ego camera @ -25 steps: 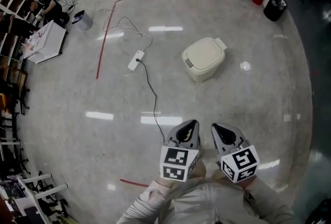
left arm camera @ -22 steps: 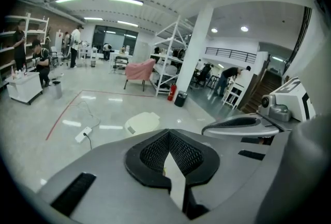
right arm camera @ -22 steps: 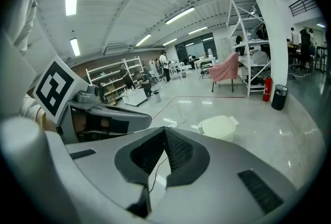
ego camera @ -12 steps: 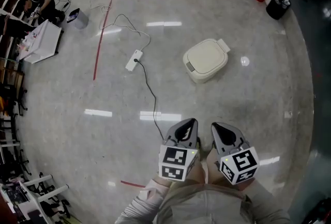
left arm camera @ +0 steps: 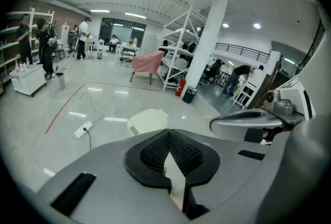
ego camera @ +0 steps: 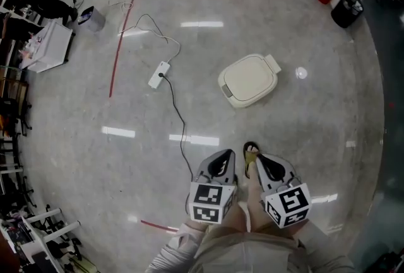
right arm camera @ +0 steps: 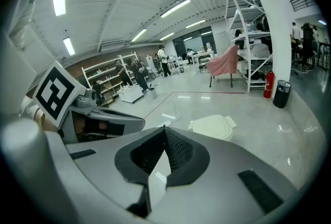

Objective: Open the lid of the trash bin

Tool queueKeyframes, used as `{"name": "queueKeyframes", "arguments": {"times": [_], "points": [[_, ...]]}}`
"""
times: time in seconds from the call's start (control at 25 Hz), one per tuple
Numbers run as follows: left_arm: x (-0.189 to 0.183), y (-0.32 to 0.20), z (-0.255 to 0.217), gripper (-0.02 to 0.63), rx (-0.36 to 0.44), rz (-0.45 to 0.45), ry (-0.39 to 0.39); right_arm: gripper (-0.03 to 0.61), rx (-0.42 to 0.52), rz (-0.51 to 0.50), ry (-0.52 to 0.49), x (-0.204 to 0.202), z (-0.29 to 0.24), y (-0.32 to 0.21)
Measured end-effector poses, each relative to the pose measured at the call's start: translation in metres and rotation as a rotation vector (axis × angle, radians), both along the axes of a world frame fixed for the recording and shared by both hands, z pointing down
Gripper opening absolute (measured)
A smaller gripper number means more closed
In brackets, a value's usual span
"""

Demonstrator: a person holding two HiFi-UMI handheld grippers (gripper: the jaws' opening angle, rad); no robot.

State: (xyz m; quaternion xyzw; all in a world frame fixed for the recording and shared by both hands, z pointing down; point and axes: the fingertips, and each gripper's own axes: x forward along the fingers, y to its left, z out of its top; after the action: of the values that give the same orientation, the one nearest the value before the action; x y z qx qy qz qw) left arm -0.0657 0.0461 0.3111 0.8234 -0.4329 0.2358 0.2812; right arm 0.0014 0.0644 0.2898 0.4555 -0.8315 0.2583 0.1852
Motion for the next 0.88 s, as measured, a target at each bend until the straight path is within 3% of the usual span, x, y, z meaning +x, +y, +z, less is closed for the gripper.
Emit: {"name": "queueKeyframes", "arguments": {"times": [0.4,0.88], "points": [[0.016,-0.077,0.058,0.002,-0.039,-0.115,-0.001,0.0,-0.064,-0.081,0.023,0.017,0.055,-0.059],[0.008,-0.137,0.169,0.002,-0.086,-0.165,-0.081,0.0,-0.111,-0.072,0.016,0.029,0.133,-0.11]]}}
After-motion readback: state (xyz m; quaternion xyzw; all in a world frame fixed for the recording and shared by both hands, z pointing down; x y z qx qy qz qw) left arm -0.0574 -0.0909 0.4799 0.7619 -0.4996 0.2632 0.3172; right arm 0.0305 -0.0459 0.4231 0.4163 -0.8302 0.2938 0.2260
